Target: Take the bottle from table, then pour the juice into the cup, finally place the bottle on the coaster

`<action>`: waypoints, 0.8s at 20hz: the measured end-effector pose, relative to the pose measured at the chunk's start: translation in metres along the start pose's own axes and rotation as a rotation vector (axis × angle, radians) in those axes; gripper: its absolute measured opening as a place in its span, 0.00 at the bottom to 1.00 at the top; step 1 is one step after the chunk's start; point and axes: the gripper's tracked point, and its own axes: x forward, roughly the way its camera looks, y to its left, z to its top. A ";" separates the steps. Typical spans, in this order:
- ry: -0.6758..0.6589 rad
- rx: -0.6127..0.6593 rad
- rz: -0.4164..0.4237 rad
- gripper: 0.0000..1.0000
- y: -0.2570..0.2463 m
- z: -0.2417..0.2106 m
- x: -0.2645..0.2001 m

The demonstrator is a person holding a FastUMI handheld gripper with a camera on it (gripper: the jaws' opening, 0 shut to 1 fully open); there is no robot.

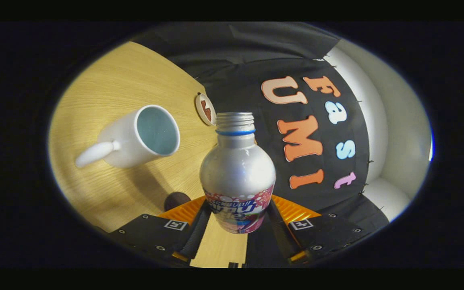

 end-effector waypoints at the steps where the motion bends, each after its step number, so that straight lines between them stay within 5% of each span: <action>1: -0.006 -0.028 -0.012 0.77 -0.005 0.003 0.002; 16: -0.057 -0.264 -0.045 0.77 -0.016 0.011 0.011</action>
